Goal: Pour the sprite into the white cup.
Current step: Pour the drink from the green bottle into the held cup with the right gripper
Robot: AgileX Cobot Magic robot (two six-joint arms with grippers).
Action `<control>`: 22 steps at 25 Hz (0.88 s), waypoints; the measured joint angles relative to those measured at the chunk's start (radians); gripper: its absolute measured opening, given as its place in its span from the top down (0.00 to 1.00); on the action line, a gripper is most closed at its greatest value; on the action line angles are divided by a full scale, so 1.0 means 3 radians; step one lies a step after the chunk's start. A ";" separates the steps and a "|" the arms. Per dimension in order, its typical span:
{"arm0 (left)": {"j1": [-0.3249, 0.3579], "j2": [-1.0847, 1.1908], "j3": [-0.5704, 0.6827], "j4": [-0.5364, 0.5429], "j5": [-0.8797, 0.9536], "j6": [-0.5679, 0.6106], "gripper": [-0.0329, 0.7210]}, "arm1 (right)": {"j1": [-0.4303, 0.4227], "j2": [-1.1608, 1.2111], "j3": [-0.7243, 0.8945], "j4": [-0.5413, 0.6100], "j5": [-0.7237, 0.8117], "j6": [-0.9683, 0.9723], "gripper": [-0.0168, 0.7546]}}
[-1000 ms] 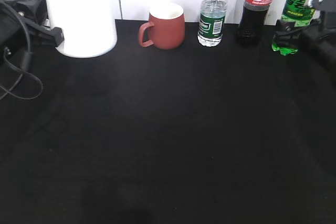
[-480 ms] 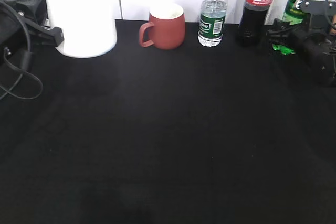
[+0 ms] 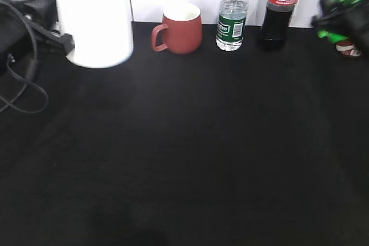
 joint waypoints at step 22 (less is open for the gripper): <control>-0.0537 0.0000 0.0000 0.0850 0.0234 -0.0284 0.91 | 0.1110 -0.1476 0.0550 -0.0627 0.1252 -0.3239 0.43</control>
